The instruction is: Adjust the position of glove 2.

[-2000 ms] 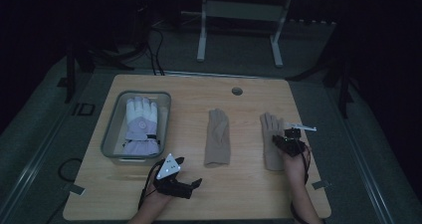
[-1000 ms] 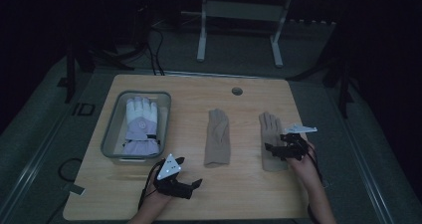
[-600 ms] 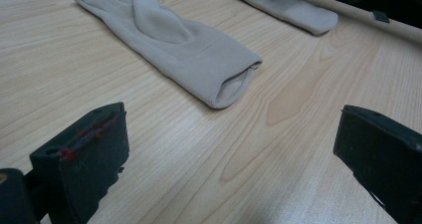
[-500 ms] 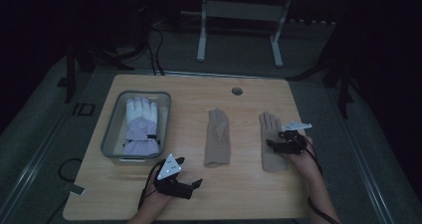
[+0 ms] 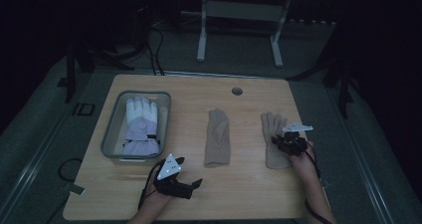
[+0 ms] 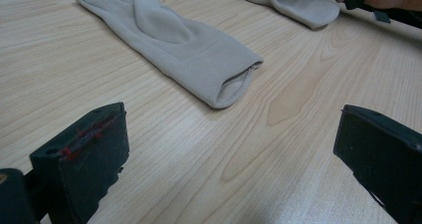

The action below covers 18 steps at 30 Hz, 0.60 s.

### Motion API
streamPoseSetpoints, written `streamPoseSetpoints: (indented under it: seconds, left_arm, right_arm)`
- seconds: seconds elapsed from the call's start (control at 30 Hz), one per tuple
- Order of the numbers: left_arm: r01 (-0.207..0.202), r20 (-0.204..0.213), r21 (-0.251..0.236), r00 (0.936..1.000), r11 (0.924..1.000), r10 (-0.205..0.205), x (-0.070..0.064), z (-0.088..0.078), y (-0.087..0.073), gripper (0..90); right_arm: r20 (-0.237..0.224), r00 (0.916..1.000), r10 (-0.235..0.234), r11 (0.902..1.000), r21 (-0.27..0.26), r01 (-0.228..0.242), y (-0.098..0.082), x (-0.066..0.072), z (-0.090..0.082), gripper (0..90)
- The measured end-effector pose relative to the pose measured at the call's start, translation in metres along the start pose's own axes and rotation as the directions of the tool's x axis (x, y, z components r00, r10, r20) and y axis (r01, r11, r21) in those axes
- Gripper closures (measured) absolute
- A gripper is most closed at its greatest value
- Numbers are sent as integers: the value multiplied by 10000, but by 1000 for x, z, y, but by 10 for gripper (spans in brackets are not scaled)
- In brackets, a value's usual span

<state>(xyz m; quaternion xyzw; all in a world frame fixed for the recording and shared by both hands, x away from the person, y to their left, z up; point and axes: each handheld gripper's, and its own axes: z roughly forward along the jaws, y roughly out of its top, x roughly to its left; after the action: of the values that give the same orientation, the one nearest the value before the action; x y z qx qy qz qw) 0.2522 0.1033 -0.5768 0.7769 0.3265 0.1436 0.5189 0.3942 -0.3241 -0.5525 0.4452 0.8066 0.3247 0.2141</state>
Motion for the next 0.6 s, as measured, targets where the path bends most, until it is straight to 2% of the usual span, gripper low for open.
streamPoseSetpoints:
  seconds: [0.03,0.13,0.27,0.4,0.6]
  left_arm:
    - [32,9,-12,10000,10000,-32,0,0,0,13]
    - [37,17,3,10000,10000,-37,0,0,0,13]
    - [21,-2,-7,10000,10000,-21,1,0,0,13]
    - [25,-12,-20,10000,10000,-25,1,0,0,13]
    - [26,-15,-59,10000,10000,-26,0,0,0,13]
  right_arm:
    - [-5,9998,195,9998,-22,-195,1,0,-1,794]
    - [183,9992,346,9994,-79,-345,4,3,-4,798]
    - [129,9958,906,9951,-413,-900,15,10,-13,798]
    - [228,9961,853,9941,-693,-835,30,22,-24,799]
    - [450,9920,1181,9871,-1140,-1124,49,36,-36,798]
